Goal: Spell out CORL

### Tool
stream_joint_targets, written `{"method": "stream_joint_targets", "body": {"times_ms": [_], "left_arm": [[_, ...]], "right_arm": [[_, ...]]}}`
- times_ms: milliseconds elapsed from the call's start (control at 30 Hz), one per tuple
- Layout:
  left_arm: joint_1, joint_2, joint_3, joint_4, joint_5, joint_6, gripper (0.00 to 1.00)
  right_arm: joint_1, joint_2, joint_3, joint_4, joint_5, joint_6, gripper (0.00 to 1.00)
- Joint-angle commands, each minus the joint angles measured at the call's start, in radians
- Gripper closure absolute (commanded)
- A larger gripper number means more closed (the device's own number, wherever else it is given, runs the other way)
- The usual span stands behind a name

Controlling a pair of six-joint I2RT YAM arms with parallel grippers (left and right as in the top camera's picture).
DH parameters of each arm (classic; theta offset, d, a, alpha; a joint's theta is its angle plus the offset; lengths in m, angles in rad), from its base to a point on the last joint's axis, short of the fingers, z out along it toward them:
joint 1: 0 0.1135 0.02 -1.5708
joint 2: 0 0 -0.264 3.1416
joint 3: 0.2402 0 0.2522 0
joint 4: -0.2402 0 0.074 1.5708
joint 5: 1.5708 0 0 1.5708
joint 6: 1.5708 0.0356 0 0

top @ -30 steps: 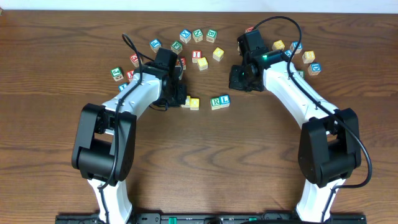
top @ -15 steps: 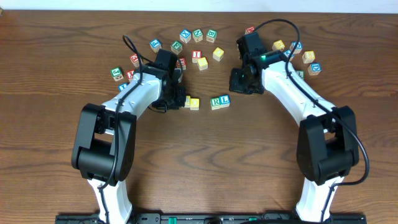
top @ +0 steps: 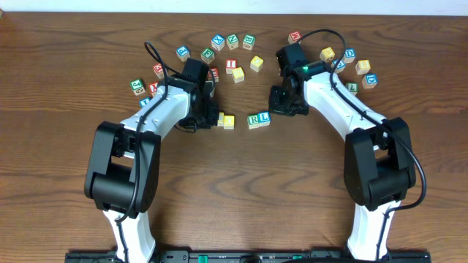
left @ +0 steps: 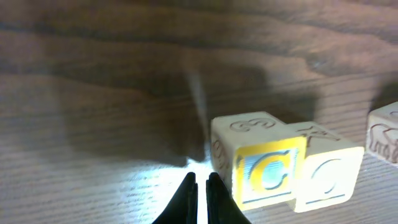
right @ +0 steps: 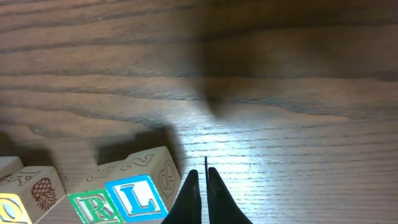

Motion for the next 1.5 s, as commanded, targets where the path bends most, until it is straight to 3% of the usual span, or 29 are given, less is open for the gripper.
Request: {"method": "stream_joint_targets", "body": {"times_ms": [0,1467], "left_arm": [[-0.008,0.005,0.003,0.024,0.011,0.01,0.93],[-0.088,0.005,0.003,0.062,0.011,0.01,0.93]], "right_arm": [[0.005,0.041,-0.001,0.001,-0.034,-0.008,0.99],[0.079,0.046,-0.001,0.027,-0.04,-0.008,0.98]]}}
